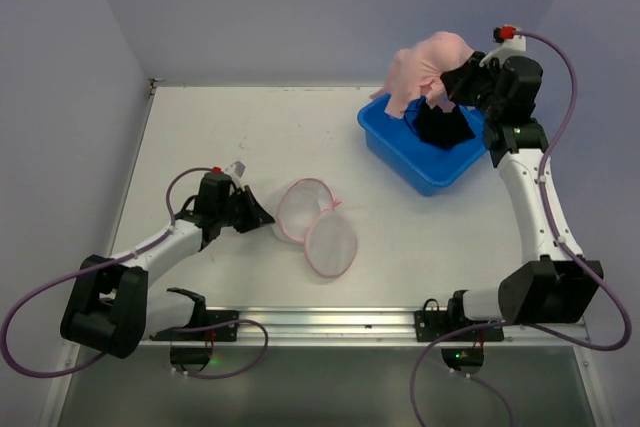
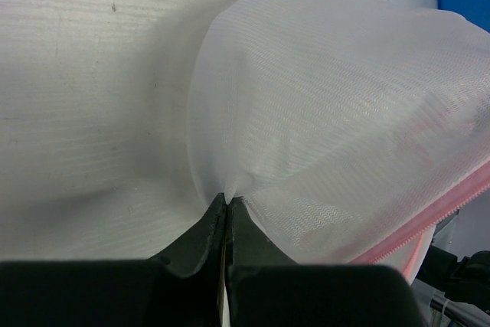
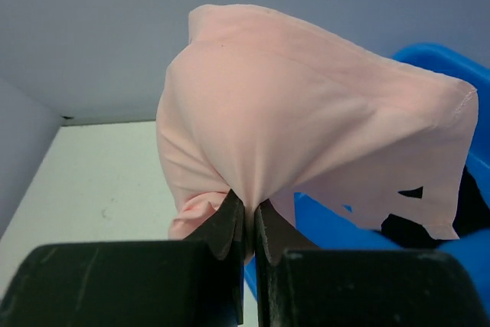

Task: Unzip the laundry bag and remove the bra

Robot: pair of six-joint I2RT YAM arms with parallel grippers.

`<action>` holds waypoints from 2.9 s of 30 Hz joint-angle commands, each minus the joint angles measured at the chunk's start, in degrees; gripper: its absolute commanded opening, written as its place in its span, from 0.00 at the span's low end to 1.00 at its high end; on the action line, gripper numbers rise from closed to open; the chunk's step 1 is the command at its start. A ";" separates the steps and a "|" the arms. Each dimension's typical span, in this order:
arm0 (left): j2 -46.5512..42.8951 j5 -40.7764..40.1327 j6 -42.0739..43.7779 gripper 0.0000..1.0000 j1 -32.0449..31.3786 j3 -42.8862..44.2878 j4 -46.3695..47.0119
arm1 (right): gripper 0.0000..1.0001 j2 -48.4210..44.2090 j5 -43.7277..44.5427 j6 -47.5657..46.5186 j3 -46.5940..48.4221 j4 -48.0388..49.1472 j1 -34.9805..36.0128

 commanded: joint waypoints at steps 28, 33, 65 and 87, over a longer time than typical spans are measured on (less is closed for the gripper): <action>0.40 2.60 -1.42 0.00 0.39 -1.60 1.82 | 0.24 15.25 -7.65 5.71 -12.11 6.69 -2.79; -2.31 2.26 -8.34 0.00 -0.31 -4.84 4.45 | 0.82 7.82 2.36 6.67 -13.76 4.65 2.31; 6.98 -2.24 2.71 0.55 -1.90 11.32 -3.91 | 0.97 -12.54 19.68 14.93 -33.04 -16.49 60.05; 10.42 -2.40 -4.41 0.06 -3.39 2.09 7.18 | 0.04 9.99 33.41 19.96 -17.12 -31.64 69.74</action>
